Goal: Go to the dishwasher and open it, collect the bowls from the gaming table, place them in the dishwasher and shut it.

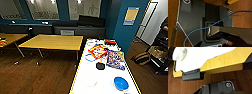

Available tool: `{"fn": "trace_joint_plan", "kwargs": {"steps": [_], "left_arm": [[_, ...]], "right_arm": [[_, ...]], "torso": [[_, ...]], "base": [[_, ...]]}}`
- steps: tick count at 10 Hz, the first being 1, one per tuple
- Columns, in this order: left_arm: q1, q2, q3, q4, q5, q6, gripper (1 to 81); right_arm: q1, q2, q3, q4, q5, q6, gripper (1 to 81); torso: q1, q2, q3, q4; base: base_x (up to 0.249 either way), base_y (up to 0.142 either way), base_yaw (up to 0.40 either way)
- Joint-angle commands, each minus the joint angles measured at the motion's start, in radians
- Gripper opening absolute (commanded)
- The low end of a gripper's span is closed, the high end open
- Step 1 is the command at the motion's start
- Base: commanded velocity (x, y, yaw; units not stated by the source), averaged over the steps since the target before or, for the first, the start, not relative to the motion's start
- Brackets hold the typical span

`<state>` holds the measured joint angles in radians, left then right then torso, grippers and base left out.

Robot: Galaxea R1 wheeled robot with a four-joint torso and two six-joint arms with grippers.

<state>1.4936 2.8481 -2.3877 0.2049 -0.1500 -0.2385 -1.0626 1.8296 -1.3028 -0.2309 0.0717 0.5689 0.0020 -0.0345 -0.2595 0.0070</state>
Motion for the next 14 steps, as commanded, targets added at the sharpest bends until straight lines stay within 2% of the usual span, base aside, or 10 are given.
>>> {"fn": "trace_joint_plan", "kwargs": {"steps": [1,4,5,6,7,8,9,10,11,14], "left_arm": [[-0.019,-0.008,0.010,0.010,0.053,0.001,81.1],[-0.019,-0.008,0.008,0.008,0.052,0.001,81.1],[-0.020,-0.007,0.008,0.008,0.052,0.001,81.1],[-0.019,-0.005,0.008,0.008,0.052,0.001,81.1],[-0.020,-0.004,0.008,0.008,0.052,0.001,81.1],[-0.020,-0.005,0.008,0.008,0.052,0.001,81.1],[-0.019,-0.005,0.008,0.008,0.052,0.001,81.1],[-0.020,-0.007,0.008,0.007,0.052,0.001,81.1],[-0.019,-0.005,0.008,0.007,0.052,0.001,81.1],[-0.020,-0.002,0.008,0.008,0.052,0.001,81.1]], "right_arm": [[0.222,-0.091,0.030,0.010,-0.173,0.106,81.1],[0.423,-0.056,0.031,0.011,-0.348,0.181,81.1],[0.466,-0.045,0.030,0.011,-0.378,0.189,81.1],[0.489,-0.024,0.024,0.011,-0.400,0.193,81.1],[0.506,-0.002,0.018,0.013,-0.408,0.193,81.1],[0.528,0.016,0.008,0.014,-0.409,0.195,81.1],[0.551,0.033,0.001,0.033,-0.411,0.195,81.1],[0.569,0.045,-0.006,0.045,-0.415,0.195,81.1],[0.592,0.052,-0.013,0.048,-0.437,0.195,81.1],[0.704,0.036,-0.053,0.051,-0.446,0.204,81.1]], "torso": [[0.000,0.000,0.000,0.000],[0.000,0.000,-0.001,0.000],[0.000,0.000,-0.001,0.000],[0.000,0.000,-0.058,0.000],[0.000,0.000,-0.063,0.000],[0.000,0.000,-0.146,0.000],[0.000,0.000,-0.111,0.000],[0.000,0.001,-0.144,0.000],[0.001,0.001,-0.110,0.000],[0.001,0.002,-0.127,0.000]], "base": [[0.000,0.000,0.000],[0.000,0.000,0.000],[0.000,0.000,0.000],[0.000,0.000,0.000],[0.000,0.000,0.000],[0.000,0.000,0.000],[0.000,0.000,0.000],[0.000,0.000,0.000],[0.000,0.000,0.000],[0.000,0.000,0.000]]}}
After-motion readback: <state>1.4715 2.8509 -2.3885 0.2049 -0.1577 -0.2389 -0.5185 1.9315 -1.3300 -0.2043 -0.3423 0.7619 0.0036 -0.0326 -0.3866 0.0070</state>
